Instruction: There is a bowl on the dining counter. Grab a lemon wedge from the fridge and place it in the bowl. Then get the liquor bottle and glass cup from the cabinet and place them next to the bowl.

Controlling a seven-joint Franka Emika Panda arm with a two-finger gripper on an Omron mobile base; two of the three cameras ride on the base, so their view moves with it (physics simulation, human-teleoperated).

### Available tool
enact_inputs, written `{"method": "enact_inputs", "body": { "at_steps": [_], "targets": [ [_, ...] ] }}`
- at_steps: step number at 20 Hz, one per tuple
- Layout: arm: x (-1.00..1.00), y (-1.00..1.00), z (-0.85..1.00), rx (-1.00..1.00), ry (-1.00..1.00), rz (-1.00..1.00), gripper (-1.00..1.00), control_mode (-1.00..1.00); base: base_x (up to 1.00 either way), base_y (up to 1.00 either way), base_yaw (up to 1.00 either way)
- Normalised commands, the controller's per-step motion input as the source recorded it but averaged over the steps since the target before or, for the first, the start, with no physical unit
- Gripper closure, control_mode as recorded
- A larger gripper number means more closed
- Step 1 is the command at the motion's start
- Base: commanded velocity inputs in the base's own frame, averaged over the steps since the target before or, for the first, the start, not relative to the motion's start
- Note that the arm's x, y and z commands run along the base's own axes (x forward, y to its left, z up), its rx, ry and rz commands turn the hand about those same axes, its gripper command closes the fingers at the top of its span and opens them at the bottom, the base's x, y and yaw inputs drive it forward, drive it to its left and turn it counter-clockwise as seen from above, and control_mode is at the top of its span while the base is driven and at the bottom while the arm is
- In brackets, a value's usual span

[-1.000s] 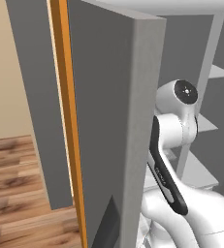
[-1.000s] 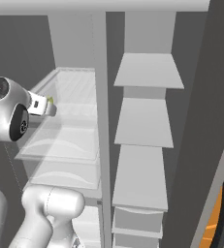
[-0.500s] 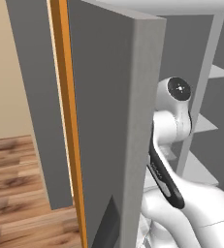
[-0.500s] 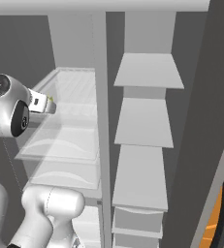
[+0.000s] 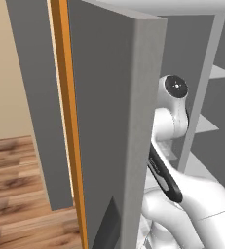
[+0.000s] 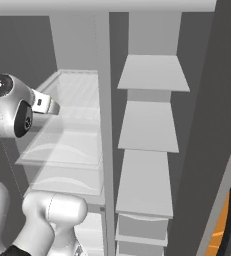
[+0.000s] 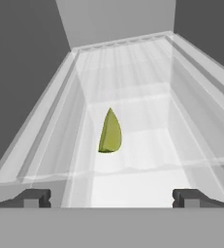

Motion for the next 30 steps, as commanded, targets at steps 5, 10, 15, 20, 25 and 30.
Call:
{"method": "enact_inputs", "body": {
  "at_steps": [5,10,15,20,25,30],
  "targets": [
    [0.29,0.0,0.0,0.0,0.03,-0.04,-1.0,-1.0,0.0,0.0,0.0],
    [0.25,0.0,0.0,0.0,0.03,-0.03,-1.0,-1.0,0.0,0.0,0.0],
    [0.19,0.06,-0.01,0.0,0.03,-0.01,-1.0,-1.0,0.0,0.0,0.0],
    [0.15,0.1,-0.09,0.0,0.04,0.0,-1.0,-1.0,0.0,0.0,0.0],
    [0.11,0.02,-0.16,0.0,0.05,0.0,-1.0,-1.0,0.0,0.0,0.0],
    [0.11,0.01,-0.27,-0.03,0.06,0.0,-1.0,-1.0,0.0,0.0,0.0]
  ]
}}
